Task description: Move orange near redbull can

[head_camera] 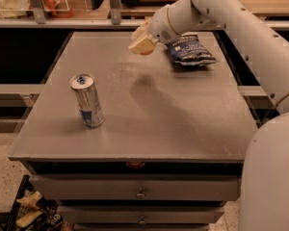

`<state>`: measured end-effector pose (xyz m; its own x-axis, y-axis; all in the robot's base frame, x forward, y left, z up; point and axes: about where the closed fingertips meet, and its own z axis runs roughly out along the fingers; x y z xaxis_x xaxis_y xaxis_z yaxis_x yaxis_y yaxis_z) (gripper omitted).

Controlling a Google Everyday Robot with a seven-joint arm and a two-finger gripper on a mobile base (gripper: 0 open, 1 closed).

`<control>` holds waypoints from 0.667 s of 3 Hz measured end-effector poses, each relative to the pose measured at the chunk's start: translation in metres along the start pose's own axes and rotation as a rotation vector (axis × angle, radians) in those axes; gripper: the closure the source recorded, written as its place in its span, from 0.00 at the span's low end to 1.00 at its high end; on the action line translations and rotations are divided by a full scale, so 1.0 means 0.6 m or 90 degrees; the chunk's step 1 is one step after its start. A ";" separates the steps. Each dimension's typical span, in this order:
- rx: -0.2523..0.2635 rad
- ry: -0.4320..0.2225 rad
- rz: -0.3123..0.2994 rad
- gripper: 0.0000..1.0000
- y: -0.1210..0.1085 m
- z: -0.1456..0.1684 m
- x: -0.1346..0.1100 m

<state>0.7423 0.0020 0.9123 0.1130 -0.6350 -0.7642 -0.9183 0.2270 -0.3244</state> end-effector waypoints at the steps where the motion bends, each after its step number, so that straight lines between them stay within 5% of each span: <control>1: -0.037 -0.034 -0.002 1.00 0.030 0.005 -0.019; 2: -0.043 -0.029 -0.004 1.00 0.036 0.007 -0.019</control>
Offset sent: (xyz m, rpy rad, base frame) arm -0.0133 0.0096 0.0006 0.0322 0.0172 0.0510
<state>0.7226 0.0173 0.9117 0.1341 -0.6013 -0.7877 -0.9407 0.1726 -0.2919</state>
